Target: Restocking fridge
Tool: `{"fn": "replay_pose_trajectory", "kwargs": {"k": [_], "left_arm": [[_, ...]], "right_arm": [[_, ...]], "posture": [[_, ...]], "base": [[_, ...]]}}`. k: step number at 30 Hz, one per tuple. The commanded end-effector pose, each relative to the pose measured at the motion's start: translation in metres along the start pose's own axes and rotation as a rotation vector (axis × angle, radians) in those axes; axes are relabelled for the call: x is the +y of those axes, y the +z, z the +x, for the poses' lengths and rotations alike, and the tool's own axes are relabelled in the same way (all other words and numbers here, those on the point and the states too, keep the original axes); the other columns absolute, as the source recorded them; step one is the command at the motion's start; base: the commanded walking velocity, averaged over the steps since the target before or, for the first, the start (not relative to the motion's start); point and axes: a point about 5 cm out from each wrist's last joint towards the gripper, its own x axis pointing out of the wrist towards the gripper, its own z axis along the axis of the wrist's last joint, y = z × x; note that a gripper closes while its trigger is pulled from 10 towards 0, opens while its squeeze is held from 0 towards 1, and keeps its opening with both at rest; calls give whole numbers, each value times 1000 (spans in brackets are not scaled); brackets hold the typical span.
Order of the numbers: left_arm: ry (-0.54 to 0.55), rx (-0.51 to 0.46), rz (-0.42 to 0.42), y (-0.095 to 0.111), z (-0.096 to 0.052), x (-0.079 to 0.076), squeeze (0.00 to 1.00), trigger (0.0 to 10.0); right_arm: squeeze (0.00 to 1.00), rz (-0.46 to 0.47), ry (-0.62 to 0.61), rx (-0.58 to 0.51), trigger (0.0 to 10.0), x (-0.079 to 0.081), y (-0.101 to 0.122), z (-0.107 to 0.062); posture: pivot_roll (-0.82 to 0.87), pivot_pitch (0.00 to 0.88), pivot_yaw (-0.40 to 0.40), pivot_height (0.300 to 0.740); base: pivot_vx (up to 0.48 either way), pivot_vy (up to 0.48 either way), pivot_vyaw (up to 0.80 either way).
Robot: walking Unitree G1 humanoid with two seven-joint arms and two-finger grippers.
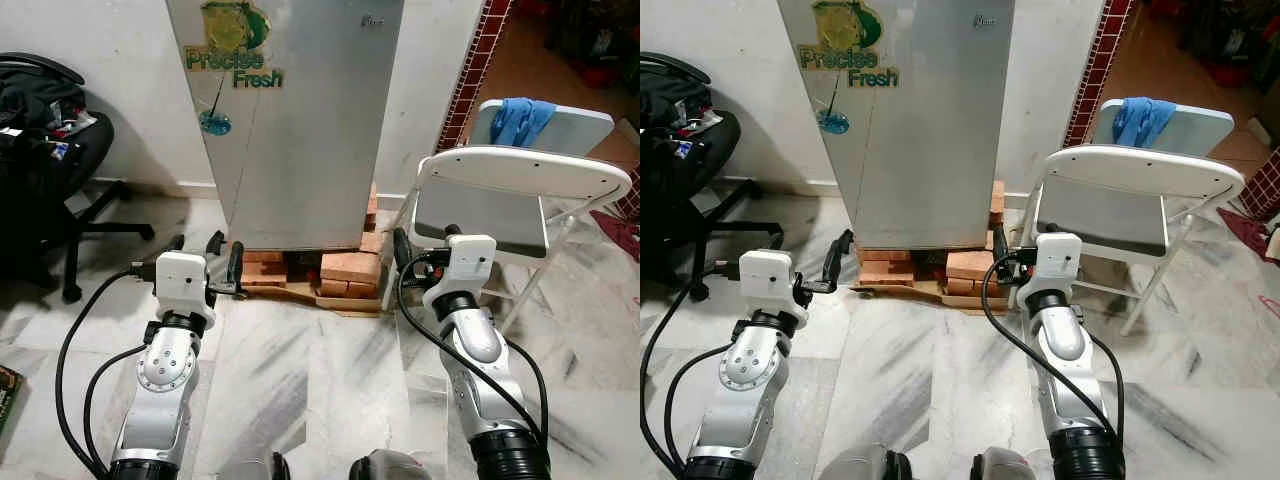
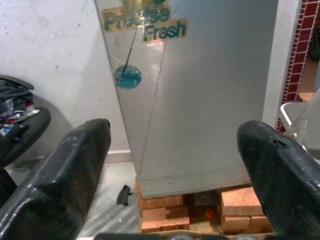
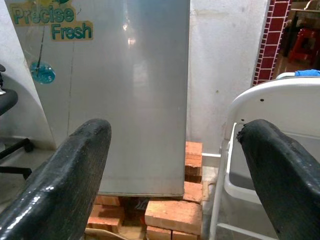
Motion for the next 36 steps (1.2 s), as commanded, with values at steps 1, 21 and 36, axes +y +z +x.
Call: {"fn": "replay_pose_trajectory", "kwargs": {"k": [1, 21, 36], "left_arm": [[-86, 101, -146, 3, 22, 2, 0, 10000], [-39, 147, -31, 0, -18, 9, 0, 10000], [-96, 138, 39, 3, -13, 5, 0, 10000]], "right_arm": [[0, -46, -79, 39, 10000, -23, 1, -3], [0, -96, -123, 69, 10000, -23, -5, -29], [0, -50, -181, 112, 10000, -26, -15, -33]], "posture": [[-6, 0, -15, 740], [-10, 63, 10, 740], [1, 73, 22, 740]], "base": [[0, 0, 0], [0, 0, 0], [0, 269, 0]]}}
